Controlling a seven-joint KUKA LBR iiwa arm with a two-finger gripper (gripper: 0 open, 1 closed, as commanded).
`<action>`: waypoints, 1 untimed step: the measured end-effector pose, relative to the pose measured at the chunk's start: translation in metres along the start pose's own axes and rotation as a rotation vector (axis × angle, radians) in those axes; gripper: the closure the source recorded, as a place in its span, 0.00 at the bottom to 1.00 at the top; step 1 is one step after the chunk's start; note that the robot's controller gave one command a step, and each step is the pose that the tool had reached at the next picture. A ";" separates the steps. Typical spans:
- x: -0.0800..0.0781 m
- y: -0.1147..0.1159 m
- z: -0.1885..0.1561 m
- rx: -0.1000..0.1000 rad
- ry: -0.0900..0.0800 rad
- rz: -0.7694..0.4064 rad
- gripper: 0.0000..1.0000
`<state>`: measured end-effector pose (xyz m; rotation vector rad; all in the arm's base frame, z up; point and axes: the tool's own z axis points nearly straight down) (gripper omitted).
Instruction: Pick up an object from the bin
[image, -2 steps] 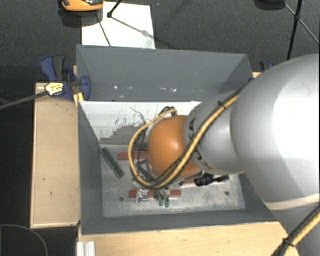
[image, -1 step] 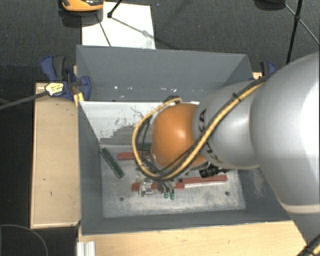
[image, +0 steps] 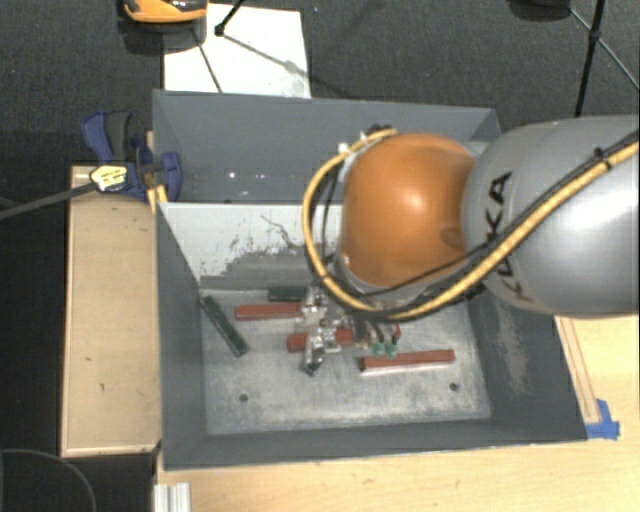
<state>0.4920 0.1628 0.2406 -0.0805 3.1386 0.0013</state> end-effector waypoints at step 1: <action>0.000 0.000 0.000 0.000 0.000 0.000 1.00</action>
Offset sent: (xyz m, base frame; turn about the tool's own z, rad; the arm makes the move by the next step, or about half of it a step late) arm 0.0309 0.0785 -0.0499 -0.0696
